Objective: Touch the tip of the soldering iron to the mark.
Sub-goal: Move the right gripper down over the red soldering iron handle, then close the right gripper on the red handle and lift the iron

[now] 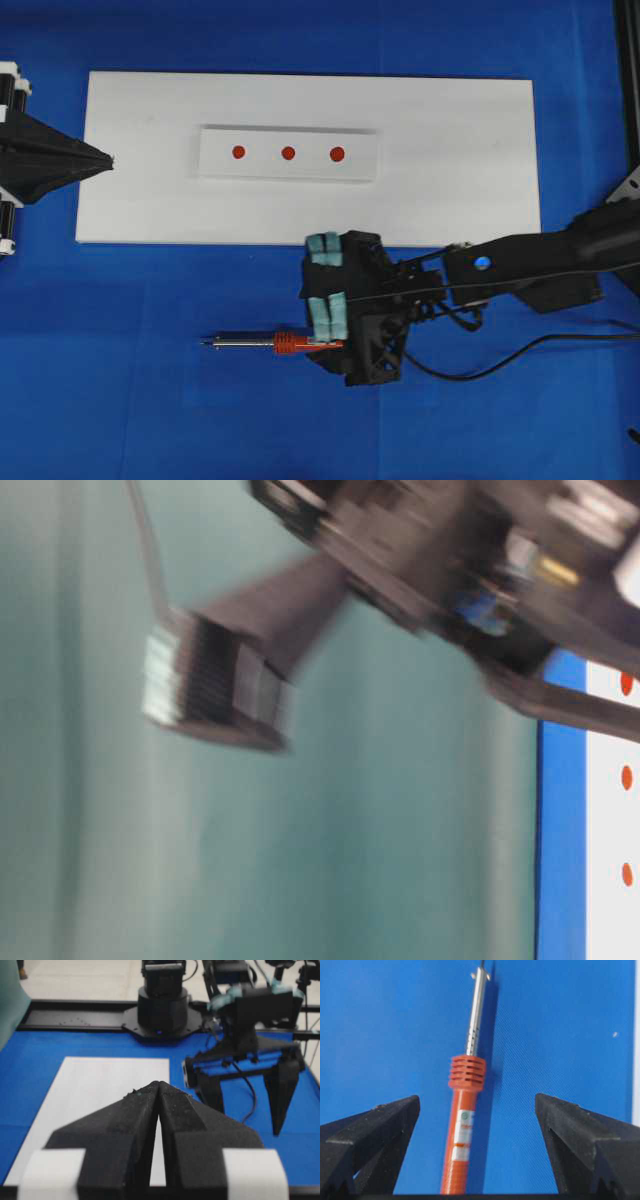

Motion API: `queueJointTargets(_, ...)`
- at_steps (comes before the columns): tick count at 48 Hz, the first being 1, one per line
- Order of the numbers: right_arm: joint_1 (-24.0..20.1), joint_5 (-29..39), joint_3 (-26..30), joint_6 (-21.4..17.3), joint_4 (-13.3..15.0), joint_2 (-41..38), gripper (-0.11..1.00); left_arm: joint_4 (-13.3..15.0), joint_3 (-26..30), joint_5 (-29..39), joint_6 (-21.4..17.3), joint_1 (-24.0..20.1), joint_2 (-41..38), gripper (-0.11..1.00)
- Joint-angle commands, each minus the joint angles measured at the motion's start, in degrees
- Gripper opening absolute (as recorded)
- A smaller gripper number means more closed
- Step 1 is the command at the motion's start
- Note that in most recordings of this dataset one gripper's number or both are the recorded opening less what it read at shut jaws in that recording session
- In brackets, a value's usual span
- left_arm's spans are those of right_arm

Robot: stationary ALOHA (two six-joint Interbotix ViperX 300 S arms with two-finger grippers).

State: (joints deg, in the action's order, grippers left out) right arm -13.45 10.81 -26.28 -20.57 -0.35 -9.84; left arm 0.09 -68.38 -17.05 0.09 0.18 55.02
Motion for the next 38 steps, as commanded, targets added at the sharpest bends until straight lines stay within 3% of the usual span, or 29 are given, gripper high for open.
queueJointTargets(1,-0.7,-0.09,2.46,-0.79,-0.18,-1.05,0.86,-0.18,0.53,-0.62,0.09,0.18,-0.35,0.0)
queueJointTargets(17,-2.29,-0.35,4.22,-5.27,-0.09,-7.73,0.86,-0.18,0.26,-0.62,0.18,0.09,-0.44,0.0)
queueJointTargets(29,-2.81,-0.44,4.39,-5.36,-0.09,-8.7,0.84,-0.18,0.26,-0.62,0.18,0.09,-0.44,0.0)
queueJointTargets(33,-2.81,-0.35,4.39,-5.36,0.53,-8.7,0.72,-0.26,0.26,-0.62,0.09,0.18,-0.44,0.0)
queueJointTargets(38,-2.81,0.0,4.39,-5.27,0.7,-8.61,0.4,-0.18,0.26,-0.62,0.18,0.18,-0.44,0.0)
